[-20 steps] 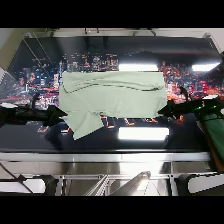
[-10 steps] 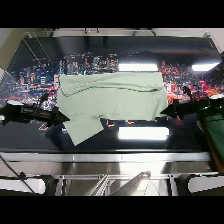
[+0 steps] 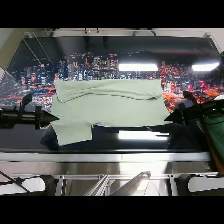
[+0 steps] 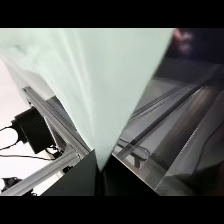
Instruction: Fold the shirts.
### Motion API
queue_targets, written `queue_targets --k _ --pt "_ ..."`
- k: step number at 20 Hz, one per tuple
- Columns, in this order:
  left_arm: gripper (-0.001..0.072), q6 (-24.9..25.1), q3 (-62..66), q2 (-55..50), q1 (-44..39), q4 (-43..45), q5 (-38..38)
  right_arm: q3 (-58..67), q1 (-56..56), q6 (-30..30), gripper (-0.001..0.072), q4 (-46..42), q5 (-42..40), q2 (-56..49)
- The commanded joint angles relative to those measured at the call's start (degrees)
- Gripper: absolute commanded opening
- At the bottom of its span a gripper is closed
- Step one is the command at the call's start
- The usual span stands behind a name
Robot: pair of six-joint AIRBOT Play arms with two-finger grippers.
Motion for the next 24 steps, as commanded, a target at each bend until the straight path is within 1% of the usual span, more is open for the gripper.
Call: queue_targets --k 1,3,5,7,10,13,15,17,20,21,22,23,24 --pt "0.0023 -0.50 7.39 -2.10 -0.20 -7.80 -4.35 3.08 0.35 0.11 0.0020 6.43 -4.13 0.98" --pt "0.0023 -3.50 14.32 -6.05 -2.25 -7.67 -4.70 5.33 1.79 -2.16 0.0020 13.90 -11.63 0.83" --pt "0.0023 -5.29 21.73 -11.26 -5.40 -7.72 -5.27 8.15 3.82 -3.04 0.0020 17.38 -18.18 -0.52" --pt "0.0023 -7.23 30.27 -17.31 -8.15 -7.67 -5.14 11.45 5.90 -3.02 0.0020 17.81 -23.26 -3.65" --pt "0.0023 -11.63 44.70 -27.36 -10.69 -7.67 -4.22 15.63 8.04 -3.02 0.0020 18.03 -29.11 -9.68" --pt "0.0023 -16.02 59.71 -36.96 -11.54 -7.72 -3.82 18.03 8.74 -3.04 0.0020 20.02 -33.97 -14.21" --pt "0.0023 -18.73 67.52 -41.83 -11.39 -7.67 -3.39 19.19 8.76 -3.06 0.0020 20.17 -35.93 -15.98" --pt "0.0023 -19.91 70.20 -44.68 -10.78 -7.76 -1.53 19.78 8.76 -3.63 0.0021 20.17 -36.41 -16.94" --pt "0.0025 -19.71 66.16 -46.29 -10.54 -7.65 3.06 19.80 8.83 -5.64 0.0021 20.13 -36.39 -17.22" --pt "0.0037 -19.17 64.54 -46.36 -10.56 -7.67 4.33 19.80 8.83 -6.05 0.0021 19.93 -36.39 -17.22" --pt "0.0208 -18.53 63.73 -46.42 -10.56 -7.69 5.14 19.80 8.83 -6.93 0.0021 19.71 -36.37 -17.22" --pt "0.0300 -18.49 64.11 -46.45 -10.56 -7.72 5.16 19.82 8.83 -6.99 0.0021 19.30 -36.37 -17.20" --pt "0.0300 -18.01 65.75 -46.42 -10.56 -7.76 4.74 19.85 8.81 -7.69 0.0022 18.82 -36.15 -17.11"
